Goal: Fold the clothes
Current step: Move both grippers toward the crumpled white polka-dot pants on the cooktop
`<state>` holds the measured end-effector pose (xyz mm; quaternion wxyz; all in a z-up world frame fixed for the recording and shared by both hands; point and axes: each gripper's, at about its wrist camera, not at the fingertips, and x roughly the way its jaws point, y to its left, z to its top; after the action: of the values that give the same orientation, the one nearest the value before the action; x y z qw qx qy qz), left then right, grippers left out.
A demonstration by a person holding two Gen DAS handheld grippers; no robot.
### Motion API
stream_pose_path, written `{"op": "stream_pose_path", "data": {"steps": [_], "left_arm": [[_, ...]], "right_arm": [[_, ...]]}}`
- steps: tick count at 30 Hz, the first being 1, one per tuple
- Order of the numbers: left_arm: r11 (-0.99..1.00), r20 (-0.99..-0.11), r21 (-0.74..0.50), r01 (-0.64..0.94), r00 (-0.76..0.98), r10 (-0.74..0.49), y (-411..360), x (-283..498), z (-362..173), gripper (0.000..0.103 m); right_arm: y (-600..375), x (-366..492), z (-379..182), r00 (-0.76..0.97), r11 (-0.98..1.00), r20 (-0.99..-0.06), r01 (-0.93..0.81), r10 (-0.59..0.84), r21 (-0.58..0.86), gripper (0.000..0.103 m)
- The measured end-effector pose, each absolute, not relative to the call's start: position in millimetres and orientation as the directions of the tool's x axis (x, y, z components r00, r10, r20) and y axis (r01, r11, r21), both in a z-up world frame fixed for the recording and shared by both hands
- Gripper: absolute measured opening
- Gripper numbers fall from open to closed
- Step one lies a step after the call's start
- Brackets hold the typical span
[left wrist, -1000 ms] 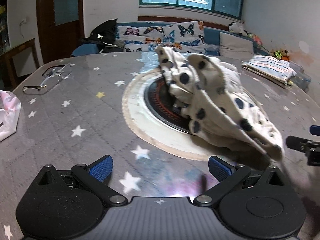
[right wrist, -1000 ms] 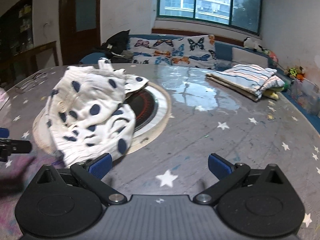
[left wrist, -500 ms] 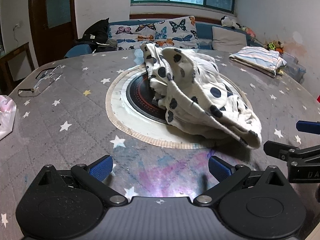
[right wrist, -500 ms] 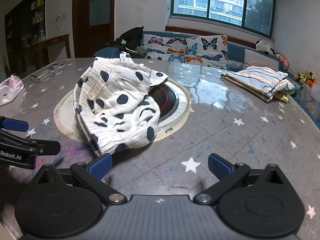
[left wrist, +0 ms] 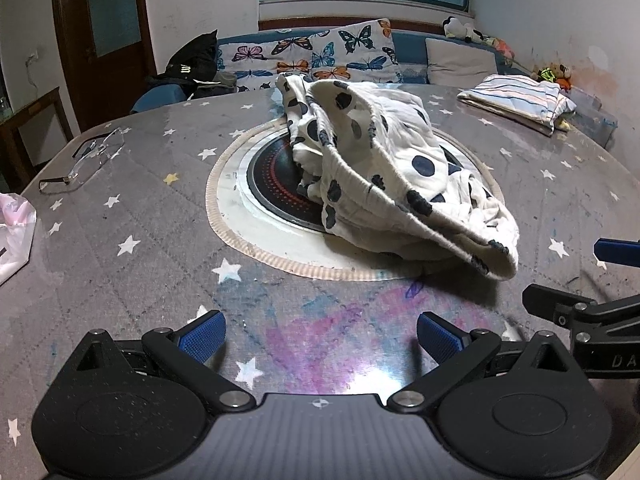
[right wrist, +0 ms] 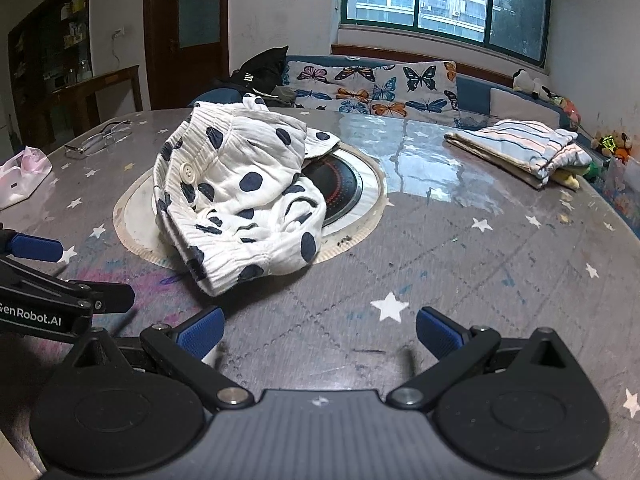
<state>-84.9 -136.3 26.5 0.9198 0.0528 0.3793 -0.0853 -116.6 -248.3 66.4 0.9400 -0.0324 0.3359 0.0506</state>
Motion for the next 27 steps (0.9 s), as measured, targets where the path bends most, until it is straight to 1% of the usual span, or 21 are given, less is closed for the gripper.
{"op": "stream_pose_path", "data": {"steps": [10,27], "left_arm": [[0.979,-0.709,0.052,0.195,0.698,-0.101,-142.0,-83.2,29.1,0.103],[0.979,-0.697,0.060,0.195,0.710,-0.099,-143.5,-72.4,38.9,0.103]], "right_arm": [[-262.2,-141.2,73.7,0.759,0.990,-0.645,-0.140,0.087,-0.031,0.103],[-260.2,-129.0,72.4,0.760,0.988,-0.644,-0.151,0.089,-0.042,0.103]]}}
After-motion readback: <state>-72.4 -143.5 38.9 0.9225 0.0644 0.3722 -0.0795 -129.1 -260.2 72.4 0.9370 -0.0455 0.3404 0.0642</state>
